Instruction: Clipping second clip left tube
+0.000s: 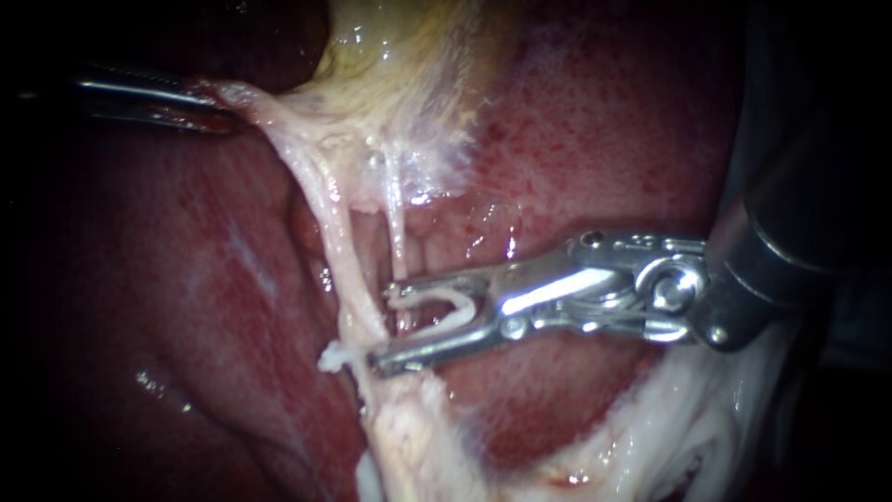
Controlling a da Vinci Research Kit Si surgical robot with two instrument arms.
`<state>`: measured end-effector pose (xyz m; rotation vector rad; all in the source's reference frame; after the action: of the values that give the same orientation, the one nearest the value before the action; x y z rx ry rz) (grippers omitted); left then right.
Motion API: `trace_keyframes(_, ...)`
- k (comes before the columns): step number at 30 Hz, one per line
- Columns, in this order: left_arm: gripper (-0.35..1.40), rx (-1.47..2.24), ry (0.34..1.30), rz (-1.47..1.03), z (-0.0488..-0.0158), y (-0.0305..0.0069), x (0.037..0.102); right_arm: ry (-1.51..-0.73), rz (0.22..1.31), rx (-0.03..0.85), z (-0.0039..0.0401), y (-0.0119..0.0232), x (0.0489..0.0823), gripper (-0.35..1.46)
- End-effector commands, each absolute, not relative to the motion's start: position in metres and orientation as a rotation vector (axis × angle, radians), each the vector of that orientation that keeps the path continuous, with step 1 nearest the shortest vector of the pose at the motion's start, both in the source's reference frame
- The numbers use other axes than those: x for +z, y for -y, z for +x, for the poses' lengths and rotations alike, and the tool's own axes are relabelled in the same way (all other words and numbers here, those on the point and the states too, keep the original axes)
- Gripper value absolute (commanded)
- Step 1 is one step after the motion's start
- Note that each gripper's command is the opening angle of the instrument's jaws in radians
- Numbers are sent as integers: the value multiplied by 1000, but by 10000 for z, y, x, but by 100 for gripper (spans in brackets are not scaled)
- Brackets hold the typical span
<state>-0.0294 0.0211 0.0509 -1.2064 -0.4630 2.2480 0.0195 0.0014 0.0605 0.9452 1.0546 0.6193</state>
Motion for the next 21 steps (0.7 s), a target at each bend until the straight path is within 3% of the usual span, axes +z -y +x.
trace_keyframes(1, -35, 2248, 462, -1205, -294, -211, 509, -1051, 948, 624, 196, -12, 611, 50)
trace_keyframes(8, -35, 2248, 462, -1206, -295, -211, 509, -1042, 950, 645, 199, -5, 634, 50)
trace_keyframes(14, -35, 2248, 462, -1206, -295, -211, 509, -1081, 961, 656, 207, -7, 637, 50)
trace_keyframes(21, -35, 2248, 462, -1205, -295, -210, 509, -1137, 1082, 638, 226, -7, 634, 50)
